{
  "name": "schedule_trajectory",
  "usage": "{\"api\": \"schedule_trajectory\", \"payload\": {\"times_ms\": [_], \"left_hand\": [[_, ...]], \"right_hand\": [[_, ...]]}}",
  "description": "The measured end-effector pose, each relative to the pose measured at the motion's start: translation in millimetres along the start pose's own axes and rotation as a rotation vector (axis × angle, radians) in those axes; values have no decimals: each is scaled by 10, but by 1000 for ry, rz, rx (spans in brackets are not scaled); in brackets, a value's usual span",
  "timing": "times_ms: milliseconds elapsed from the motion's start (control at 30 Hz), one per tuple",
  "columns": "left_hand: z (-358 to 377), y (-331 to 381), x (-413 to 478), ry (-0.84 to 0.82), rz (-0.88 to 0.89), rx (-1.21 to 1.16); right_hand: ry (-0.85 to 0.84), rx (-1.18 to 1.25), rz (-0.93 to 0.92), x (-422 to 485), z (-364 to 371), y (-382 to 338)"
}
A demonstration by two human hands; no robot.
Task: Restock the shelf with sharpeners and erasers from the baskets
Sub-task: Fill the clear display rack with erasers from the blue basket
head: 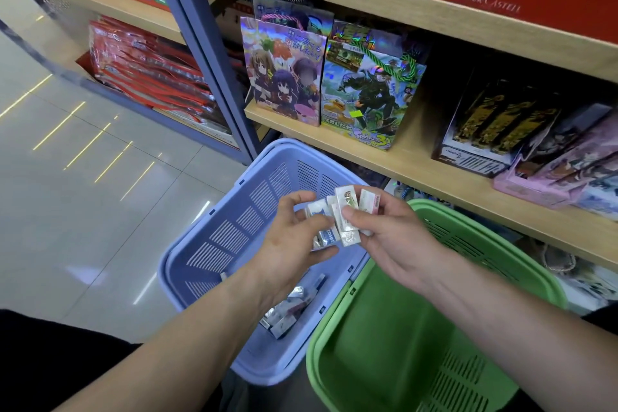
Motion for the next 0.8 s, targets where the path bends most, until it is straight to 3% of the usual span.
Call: {"api": "schedule_trajectory", "payload": {"times_ms": [400, 533, 667, 800], "left_hand": [[27, -23, 22, -48, -27, -27], [-14, -18, 25, 1, -33, -59], [-97, 58, 60, 91, -39, -133], [-125, 180, 55, 86, -8, -177]], "right_hand": [[-15, -117, 15, 12, 36, 37], [-14, -166, 15, 22, 38, 47], [-24, -61, 65, 17, 28, 0], [-43, -110, 73, -40, -18, -64]]}}
Point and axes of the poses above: each hand's wrist, its own x-axis towards the middle knuckle, its own z-axis out of the palm, y = z × x, the point moved 3 cm from there along x, towards the middle knuckle, and after that the axes turned 2 degrees about -z, right-handed, at the moved point
